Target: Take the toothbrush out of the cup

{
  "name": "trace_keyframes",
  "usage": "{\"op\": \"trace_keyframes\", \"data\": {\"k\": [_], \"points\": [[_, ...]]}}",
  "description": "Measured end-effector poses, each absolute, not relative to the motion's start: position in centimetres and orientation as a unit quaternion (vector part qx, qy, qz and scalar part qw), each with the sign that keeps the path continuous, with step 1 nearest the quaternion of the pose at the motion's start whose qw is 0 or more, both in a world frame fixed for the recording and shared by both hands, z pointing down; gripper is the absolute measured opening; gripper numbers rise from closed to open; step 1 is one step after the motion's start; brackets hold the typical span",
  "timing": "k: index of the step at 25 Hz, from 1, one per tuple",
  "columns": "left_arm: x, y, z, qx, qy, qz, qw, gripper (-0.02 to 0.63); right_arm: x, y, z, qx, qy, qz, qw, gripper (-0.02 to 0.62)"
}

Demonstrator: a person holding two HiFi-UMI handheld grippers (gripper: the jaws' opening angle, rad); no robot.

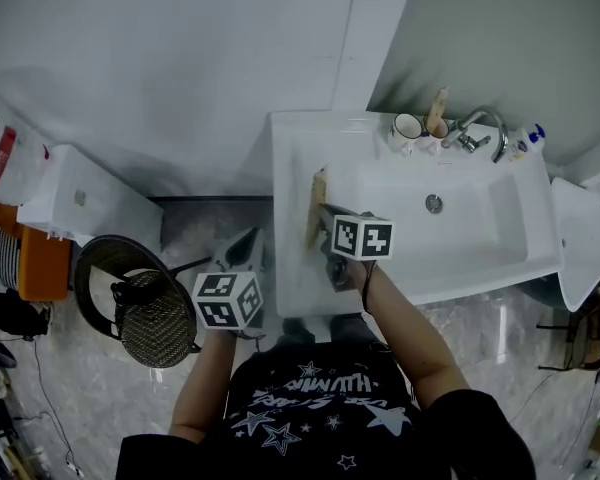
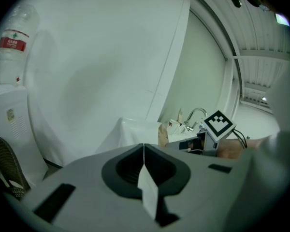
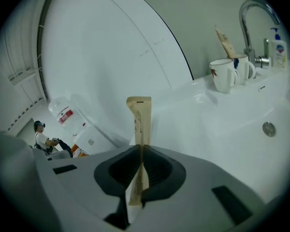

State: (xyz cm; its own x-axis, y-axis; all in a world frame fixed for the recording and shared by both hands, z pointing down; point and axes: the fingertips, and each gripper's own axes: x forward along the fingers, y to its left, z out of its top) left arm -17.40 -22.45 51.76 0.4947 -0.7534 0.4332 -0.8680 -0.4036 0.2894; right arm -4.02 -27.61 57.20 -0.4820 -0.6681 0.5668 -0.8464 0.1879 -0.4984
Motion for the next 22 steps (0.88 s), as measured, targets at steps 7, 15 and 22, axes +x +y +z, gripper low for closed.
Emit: {"op": "trace_keyframes", "data": {"k": [7, 15, 22], "points": [[-17.7, -22.4, 52.4, 0.831, -0.482, 0.124, 0.249, 0.020, -4.8, -28.6, 60.0, 0.510, -0.729, 0.447, 0.092, 0.032], [-18.1, -23.2, 53.0, 0.831, -0.478, 0.132, 0.252, 0.020, -5.5, -29.6, 62.1, 0.519, -0.707, 0.470, 0.102, 0.034], [-18.3, -24.1, 52.9, 0.829, -0.482, 0.129, 0.253, 0.020, -6.3, -29.7, 62.5, 0.503, -0.717, 0.468, 0.117, 0.081]]}}
